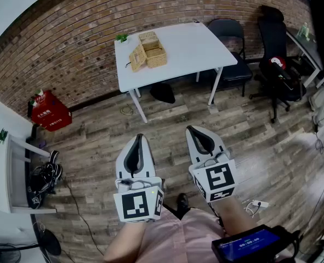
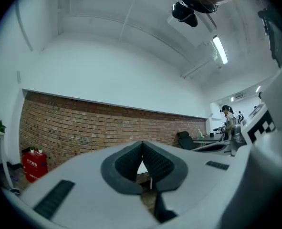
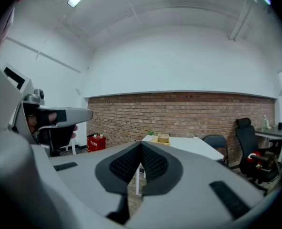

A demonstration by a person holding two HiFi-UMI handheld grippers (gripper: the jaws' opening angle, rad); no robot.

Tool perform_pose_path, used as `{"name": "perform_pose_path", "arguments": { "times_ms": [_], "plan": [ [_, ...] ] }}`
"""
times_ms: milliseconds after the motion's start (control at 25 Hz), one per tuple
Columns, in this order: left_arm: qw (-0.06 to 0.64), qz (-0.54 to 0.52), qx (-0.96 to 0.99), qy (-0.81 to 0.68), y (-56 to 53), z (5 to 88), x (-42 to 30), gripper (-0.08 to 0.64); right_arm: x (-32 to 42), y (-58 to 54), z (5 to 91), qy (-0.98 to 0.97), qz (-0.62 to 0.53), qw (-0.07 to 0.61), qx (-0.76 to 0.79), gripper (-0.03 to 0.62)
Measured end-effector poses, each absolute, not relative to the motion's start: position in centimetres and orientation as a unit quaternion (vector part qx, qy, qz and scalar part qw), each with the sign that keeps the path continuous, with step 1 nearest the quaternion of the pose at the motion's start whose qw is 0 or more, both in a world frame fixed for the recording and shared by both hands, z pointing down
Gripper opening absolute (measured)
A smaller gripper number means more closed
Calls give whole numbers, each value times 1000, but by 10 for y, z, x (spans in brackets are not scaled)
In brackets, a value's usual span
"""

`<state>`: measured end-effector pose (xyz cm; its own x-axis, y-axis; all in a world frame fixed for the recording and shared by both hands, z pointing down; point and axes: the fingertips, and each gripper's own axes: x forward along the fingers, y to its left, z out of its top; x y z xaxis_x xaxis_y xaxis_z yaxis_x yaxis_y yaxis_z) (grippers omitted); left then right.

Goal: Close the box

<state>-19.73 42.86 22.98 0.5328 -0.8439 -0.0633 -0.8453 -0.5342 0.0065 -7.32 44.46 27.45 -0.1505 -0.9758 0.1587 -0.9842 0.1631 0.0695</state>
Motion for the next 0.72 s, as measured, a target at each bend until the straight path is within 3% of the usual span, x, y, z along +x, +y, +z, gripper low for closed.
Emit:
{"name": "perform_pose_path", "arguments": {
  "times_ms": [720],
  "plan": [
    [9, 37, -873, 486, 428, 228, -189, 12, -53, 445, 271, -750, 26, 64, 658, 18]
  ]
}}
